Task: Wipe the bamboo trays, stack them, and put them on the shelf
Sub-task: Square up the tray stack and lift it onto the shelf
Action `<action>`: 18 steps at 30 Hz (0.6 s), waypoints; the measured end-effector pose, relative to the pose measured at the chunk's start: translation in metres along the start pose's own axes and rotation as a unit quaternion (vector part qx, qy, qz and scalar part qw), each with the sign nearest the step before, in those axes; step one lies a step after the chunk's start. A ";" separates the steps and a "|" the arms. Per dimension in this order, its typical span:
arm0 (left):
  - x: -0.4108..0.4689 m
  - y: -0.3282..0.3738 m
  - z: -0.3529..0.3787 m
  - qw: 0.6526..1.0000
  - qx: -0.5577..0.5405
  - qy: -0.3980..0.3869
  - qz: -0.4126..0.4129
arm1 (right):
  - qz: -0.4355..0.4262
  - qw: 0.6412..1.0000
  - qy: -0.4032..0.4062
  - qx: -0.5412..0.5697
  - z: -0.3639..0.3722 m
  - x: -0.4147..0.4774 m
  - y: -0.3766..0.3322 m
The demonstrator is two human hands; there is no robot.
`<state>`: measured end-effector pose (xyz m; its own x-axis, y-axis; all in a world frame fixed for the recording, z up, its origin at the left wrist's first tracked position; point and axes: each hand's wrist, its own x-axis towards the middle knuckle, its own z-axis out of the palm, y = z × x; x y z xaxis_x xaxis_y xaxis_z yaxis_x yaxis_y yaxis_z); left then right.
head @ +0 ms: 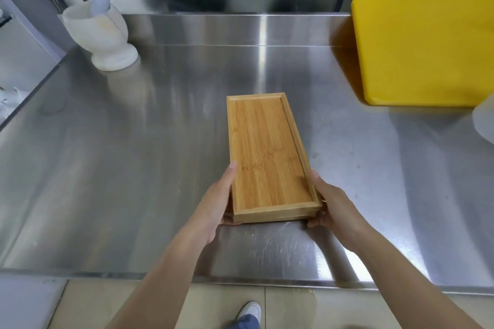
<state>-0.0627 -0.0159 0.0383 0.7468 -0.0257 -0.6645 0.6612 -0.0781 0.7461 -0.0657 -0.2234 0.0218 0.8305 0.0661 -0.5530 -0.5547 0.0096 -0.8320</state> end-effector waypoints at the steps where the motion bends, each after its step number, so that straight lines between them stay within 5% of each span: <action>1: 0.000 0.003 0.005 1.000 0.023 0.016 -0.001 | 0.002 1.000 0.008 -0.015 0.004 0.001 -0.002; 11: 0.014 0.005 0.009 0.994 -0.054 0.075 0.052 | -0.016 0.999 0.047 -0.003 0.015 0.009 -0.011; 18: 0.038 0.075 -0.004 0.988 -0.036 0.091 0.122 | -0.064 0.995 0.080 0.014 0.024 0.036 -0.079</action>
<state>0.0154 -0.0184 0.0693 0.8809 0.1446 -0.4508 0.4582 -0.0212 0.8886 0.0065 -0.1975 0.0685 0.8906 -0.0964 -0.4444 -0.4430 0.0364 -0.8958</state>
